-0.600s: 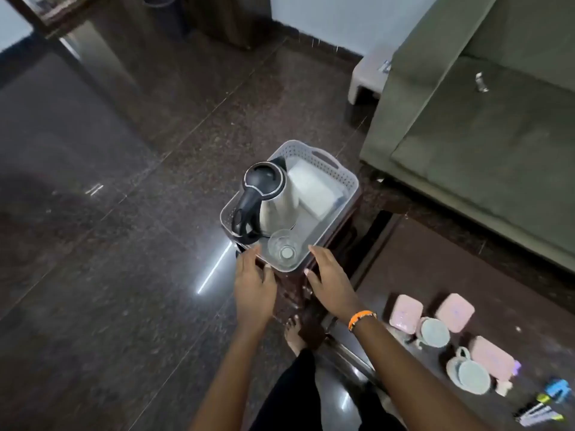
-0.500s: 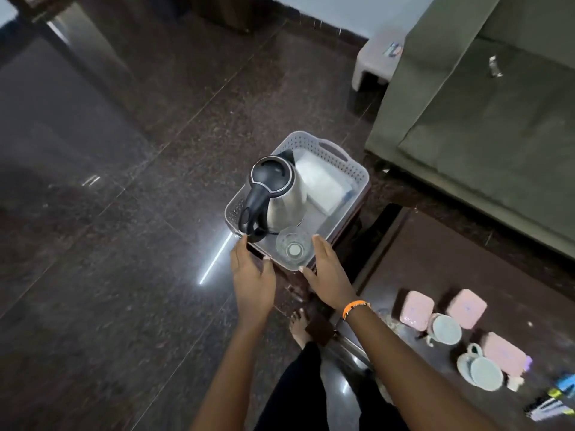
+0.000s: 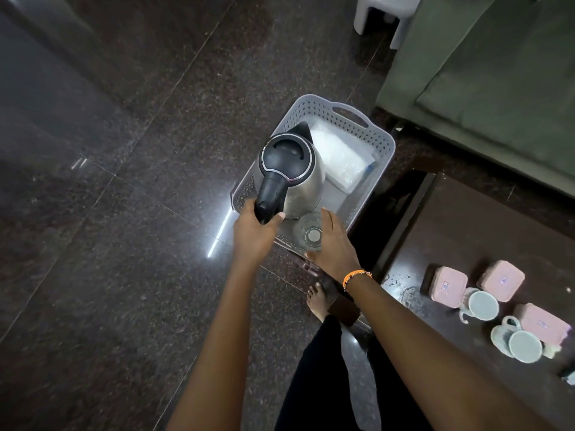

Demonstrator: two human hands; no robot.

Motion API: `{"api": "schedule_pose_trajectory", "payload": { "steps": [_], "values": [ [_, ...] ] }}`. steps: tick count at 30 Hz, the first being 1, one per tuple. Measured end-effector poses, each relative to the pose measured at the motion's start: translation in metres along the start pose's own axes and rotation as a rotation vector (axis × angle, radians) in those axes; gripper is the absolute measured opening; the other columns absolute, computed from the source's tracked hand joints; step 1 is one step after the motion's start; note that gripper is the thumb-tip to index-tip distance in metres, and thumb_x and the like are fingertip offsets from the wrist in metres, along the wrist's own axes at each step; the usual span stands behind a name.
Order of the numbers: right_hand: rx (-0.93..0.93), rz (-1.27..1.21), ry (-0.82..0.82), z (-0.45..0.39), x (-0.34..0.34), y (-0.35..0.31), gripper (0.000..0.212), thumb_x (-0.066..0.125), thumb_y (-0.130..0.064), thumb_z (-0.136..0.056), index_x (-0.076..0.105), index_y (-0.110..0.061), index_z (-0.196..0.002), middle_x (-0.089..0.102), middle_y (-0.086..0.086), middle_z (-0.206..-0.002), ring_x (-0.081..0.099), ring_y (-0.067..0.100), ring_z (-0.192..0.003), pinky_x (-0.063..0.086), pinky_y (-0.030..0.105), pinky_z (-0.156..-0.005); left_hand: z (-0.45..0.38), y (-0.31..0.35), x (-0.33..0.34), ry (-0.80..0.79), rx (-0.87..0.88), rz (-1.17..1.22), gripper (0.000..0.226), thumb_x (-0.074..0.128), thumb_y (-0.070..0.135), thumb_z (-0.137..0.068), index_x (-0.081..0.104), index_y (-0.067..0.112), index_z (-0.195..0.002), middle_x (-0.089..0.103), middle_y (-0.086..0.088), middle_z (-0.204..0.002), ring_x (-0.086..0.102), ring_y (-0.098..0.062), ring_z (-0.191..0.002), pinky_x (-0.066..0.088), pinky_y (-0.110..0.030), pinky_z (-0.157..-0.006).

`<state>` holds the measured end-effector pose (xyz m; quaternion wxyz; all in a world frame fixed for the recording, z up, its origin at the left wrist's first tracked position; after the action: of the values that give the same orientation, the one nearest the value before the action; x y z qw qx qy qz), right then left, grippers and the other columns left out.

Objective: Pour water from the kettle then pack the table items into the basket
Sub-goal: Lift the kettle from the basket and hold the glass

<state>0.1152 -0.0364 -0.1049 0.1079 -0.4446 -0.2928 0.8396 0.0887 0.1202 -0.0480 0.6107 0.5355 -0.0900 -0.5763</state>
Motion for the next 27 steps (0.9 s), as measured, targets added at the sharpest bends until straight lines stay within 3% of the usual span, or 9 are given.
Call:
{"api": "schedule_pose_trajectory", "payload": {
  "steps": [4, 8, 10, 14, 18, 23, 27],
  "values": [
    [0.011, -0.043, 0.037, -0.006, 0.003, 0.002, 0.094, 0.08, -0.019, -0.064, 0.024, -0.01, -0.14, 0.035, 0.007, -0.138, 0.041, 0.024, -0.128, 0.044, 0.034, -0.102, -0.013, -0.002, 0.002, -0.091, -0.121, 0.162, 0.02, 0.076, 0.016, -0.072, 0.061, 0.024, -0.083, 0.065, 0.011, -0.072, 0.064, -0.015, -0.075, 0.057, -0.036, -0.077],
    [-0.016, -0.13, 0.098, -0.004, 0.001, 0.007, 0.088, 0.079, -0.016, -0.06, 0.032, -0.011, -0.134, 0.04, 0.005, -0.129, 0.049, 0.022, -0.116, 0.043, 0.025, -0.095, -0.013, 0.004, 0.004, -0.039, -0.039, 0.222, 0.018, 0.079, 0.031, -0.065, 0.065, 0.038, -0.073, 0.066, 0.017, -0.061, 0.063, -0.007, -0.066, 0.056, -0.028, -0.064],
    [-0.049, -0.186, 0.137, 0.001, -0.005, 0.01, 0.086, 0.078, -0.016, -0.058, 0.034, -0.013, -0.132, 0.041, 0.004, -0.127, 0.049, 0.02, -0.114, 0.036, 0.017, -0.093, -0.01, 0.01, 0.004, 0.016, 0.0, 0.239, 0.019, 0.079, 0.039, -0.058, 0.065, 0.045, -0.071, 0.065, 0.015, -0.061, 0.061, -0.008, -0.065, 0.057, -0.034, -0.065],
    [-0.078, -0.324, 0.252, 0.023, -0.028, 0.016, 0.084, 0.078, -0.016, -0.055, 0.037, -0.017, -0.129, 0.037, -0.01, -0.118, 0.042, 0.004, -0.109, 0.032, 0.011, -0.096, 0.001, 0.027, 0.001, 0.064, 0.063, 0.286, 0.029, 0.081, 0.04, -0.053, 0.068, 0.028, -0.077, 0.067, 0.007, -0.072, 0.06, -0.014, -0.07, 0.057, -0.049, -0.078],
    [-0.097, -0.393, 0.386, 0.061, -0.054, 0.031, 0.081, 0.075, -0.015, -0.057, 0.038, -0.015, -0.129, 0.034, -0.013, -0.121, 0.04, 0.001, -0.115, 0.032, 0.008, -0.102, 0.026, 0.053, -0.004, 0.085, 0.159, 0.226, 0.04, 0.078, 0.043, -0.053, 0.067, 0.024, -0.087, 0.065, 0.022, -0.063, 0.056, 0.001, -0.063, 0.055, -0.031, -0.07],
    [-0.01, -0.421, 0.515, 0.115, -0.088, 0.079, 0.09, 0.077, -0.017, -0.056, 0.033, -0.021, -0.134, 0.035, -0.012, -0.126, 0.041, 0.002, -0.121, 0.034, 0.011, -0.106, 0.082, 0.081, 0.018, 0.049, 0.237, 0.185, 0.018, 0.075, 0.043, -0.053, 0.065, 0.037, -0.067, 0.061, 0.026, -0.056, 0.049, 0.012, -0.053, 0.045, -0.009, -0.054],
    [0.065, -0.368, 0.626, 0.152, -0.111, 0.135, 0.089, 0.074, -0.018, -0.051, 0.038, -0.013, -0.132, 0.04, -0.006, -0.125, 0.041, 0.009, -0.121, 0.033, 0.017, -0.106, 0.129, 0.087, 0.059, -0.016, 0.224, 0.131, 0.021, 0.076, 0.037, -0.055, 0.065, 0.032, -0.071, 0.062, 0.023, -0.057, 0.051, 0.007, -0.055, 0.048, -0.014, -0.054]
  ]
}}
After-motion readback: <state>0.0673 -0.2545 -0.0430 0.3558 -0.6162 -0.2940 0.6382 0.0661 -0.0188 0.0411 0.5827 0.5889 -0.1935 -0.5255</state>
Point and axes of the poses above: each hand's wrist, its own z-axis away from the middle knuckle, its own x-axis out of the palm, y = z × x, the point moved 1 cm from there along -z, towards the middle knuckle
